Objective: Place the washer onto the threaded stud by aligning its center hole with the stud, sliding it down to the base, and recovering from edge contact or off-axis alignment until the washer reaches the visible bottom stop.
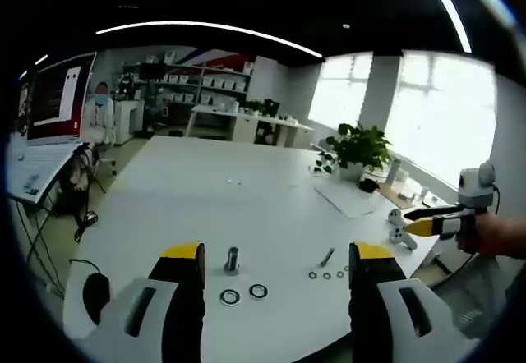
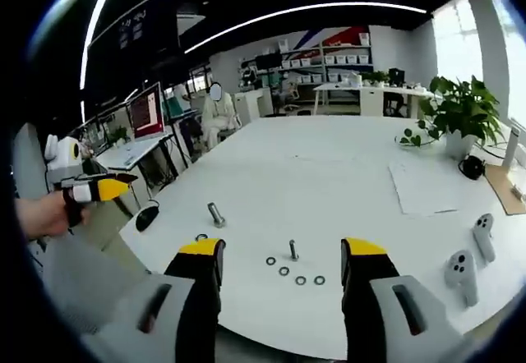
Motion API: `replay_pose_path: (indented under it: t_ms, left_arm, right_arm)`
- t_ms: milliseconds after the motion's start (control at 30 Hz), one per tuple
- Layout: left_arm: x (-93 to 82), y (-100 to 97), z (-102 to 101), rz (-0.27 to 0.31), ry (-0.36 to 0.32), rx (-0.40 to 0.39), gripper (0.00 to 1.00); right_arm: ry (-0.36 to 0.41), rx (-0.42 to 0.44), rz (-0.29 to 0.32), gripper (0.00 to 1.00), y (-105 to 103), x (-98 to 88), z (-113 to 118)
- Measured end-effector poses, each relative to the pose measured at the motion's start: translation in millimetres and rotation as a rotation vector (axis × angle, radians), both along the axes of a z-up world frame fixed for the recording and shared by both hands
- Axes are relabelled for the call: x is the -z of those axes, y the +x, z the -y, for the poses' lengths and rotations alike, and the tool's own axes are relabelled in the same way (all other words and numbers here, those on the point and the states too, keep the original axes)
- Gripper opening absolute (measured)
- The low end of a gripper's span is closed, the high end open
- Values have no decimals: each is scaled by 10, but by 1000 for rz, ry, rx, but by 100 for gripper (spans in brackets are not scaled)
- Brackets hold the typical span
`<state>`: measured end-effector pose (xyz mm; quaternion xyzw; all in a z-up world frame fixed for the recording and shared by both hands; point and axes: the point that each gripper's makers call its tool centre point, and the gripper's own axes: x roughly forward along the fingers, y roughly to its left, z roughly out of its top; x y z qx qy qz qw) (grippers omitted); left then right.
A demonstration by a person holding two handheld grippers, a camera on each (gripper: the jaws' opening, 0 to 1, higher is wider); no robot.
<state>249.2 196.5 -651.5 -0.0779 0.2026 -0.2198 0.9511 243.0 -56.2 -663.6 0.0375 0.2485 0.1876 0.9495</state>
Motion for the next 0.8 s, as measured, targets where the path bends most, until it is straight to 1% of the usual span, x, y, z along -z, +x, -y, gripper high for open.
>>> replay_pose_path:
  t_ms: [33, 67, 100, 133, 167, 233, 300, 400, 433, 500, 533, 600, 667, 700, 767, 800]
  left_arm:
    - [46, 8, 8, -3, 13, 3, 70]
    - [104, 21, 6, -10, 38, 13, 69]
    - [210, 27, -9, -35, 100, 29, 68]
    - [259, 27, -31, -62, 126, 34, 67]
    - [266, 45, -39, -61, 132, 29, 67]
    - [225, 74, -66, -31, 102, 9, 67]
    - [253, 89, -130, -49, 94, -13, 67]
    - [238, 108, -154, -44, 71, -32, 68]
    - [264, 109, -157, -50, 81, -35, 68]
    - [315, 103, -171, -64, 125, -27, 68]
    - [296, 103, -167, -55, 118, -28, 68]
    - [261, 97, -146, -39, 116, -28, 68]
    - [276, 87, -130, -42, 121, -21, 68]
    - [302, 75, -117, -48, 138, -10, 68]
    - [311, 76, -116, -50, 147, -5, 68]
    - [305, 77, -118, -48, 145, -5, 68]
  right_arm:
    - [18, -17, 20, 58, 37, -25, -48]
    - [18, -19, 21, 56, 54, -17, -59]
    - [17, -21, 21, 57, 85, 9, -85]
    - [16, -25, 20, 57, 98, 35, -108]
    - [7, -50, -2, 58, 90, 97, -160]
    - [-27, -90, -28, 60, 62, 165, -211]
    - [-49, -101, -13, 60, 67, 151, -242]
    - [-61, -109, -5, 60, 85, 168, -264]
    - [-63, -113, -6, 60, 86, 180, -269]
    - [-99, -138, -51, 60, 40, 293, -279]
    - [-128, -160, -79, 60, -2, 365, -283]
    - [-132, -169, -77, 60, -12, 383, -311]
    - [-134, -173, -69, 59, -11, 355, -326]
    - [-133, -173, -63, 59, -6, 341, -332]
    - [-129, -176, -57, 59, -5, 333, -347]
    - [-143, -186, -56, 59, -11, 348, -354]
